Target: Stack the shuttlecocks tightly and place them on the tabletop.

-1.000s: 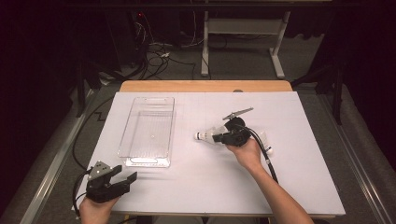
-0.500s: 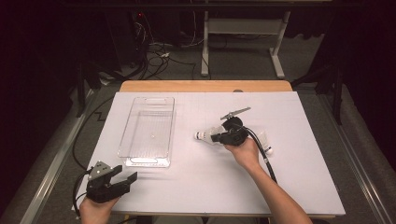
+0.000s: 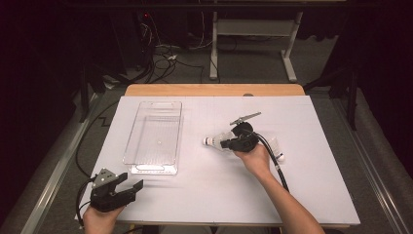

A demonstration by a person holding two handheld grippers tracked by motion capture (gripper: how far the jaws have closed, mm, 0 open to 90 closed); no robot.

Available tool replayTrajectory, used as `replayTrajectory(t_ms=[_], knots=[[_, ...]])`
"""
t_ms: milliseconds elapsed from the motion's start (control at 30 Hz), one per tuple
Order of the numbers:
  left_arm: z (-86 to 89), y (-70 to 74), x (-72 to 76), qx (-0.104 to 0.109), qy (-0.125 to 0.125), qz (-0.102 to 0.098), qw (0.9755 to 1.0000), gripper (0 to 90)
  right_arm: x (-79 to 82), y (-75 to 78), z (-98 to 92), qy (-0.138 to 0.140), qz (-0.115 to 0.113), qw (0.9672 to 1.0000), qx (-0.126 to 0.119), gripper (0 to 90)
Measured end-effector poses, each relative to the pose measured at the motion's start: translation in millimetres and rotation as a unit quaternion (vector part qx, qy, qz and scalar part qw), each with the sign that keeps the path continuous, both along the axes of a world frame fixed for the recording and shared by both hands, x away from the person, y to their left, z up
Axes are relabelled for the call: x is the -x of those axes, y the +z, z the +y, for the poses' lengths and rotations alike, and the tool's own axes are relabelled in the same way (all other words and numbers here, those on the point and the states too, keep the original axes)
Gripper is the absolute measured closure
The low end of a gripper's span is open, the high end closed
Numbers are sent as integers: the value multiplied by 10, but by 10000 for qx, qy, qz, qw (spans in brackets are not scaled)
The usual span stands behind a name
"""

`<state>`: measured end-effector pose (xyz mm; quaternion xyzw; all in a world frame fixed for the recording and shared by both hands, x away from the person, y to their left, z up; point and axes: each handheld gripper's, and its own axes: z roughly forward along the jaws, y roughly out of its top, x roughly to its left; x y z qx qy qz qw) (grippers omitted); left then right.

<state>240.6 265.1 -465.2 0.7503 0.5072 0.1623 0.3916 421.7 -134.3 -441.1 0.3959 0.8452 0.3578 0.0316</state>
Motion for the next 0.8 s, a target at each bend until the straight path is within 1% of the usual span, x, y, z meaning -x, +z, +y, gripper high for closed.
replayTrajectory(t_ms=[200, 300, 800], knots=[[1, 0, 0, 5, -4, 4, 10000, 335, -14, -15, -10, -34, -14, 10000, 25, 885], [0, 0, 1, 3, -5, 0, 10000, 335, -15, -25, -11, -46, 20, 10000, 8, 885], [1, 0, 3, 3, -3, -7, 10000, 336, -14, -34, -20, -43, 28, 10000, 8, 865]])
